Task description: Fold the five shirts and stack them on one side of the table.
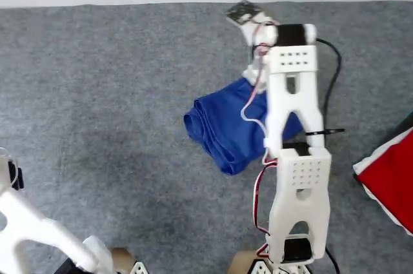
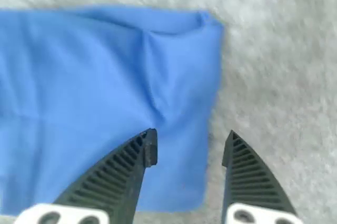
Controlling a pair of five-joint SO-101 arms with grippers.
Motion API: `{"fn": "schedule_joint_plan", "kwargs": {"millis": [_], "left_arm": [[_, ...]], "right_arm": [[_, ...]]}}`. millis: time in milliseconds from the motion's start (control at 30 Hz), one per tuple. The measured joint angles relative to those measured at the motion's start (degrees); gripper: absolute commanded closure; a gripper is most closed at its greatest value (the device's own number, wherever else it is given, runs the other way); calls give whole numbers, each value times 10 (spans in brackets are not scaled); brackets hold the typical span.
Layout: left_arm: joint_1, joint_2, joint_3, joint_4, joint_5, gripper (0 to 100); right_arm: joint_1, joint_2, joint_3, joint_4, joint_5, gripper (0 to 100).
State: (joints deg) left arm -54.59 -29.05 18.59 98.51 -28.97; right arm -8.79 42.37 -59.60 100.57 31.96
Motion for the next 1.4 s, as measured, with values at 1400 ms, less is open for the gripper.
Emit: {"fn": "schedule_joint_plan", "kwargs": {"millis": [1400], "left_arm": [[0, 0, 0, 0, 0, 914]], "right_arm": [[-157, 11, 55, -70, -31, 988]]}}
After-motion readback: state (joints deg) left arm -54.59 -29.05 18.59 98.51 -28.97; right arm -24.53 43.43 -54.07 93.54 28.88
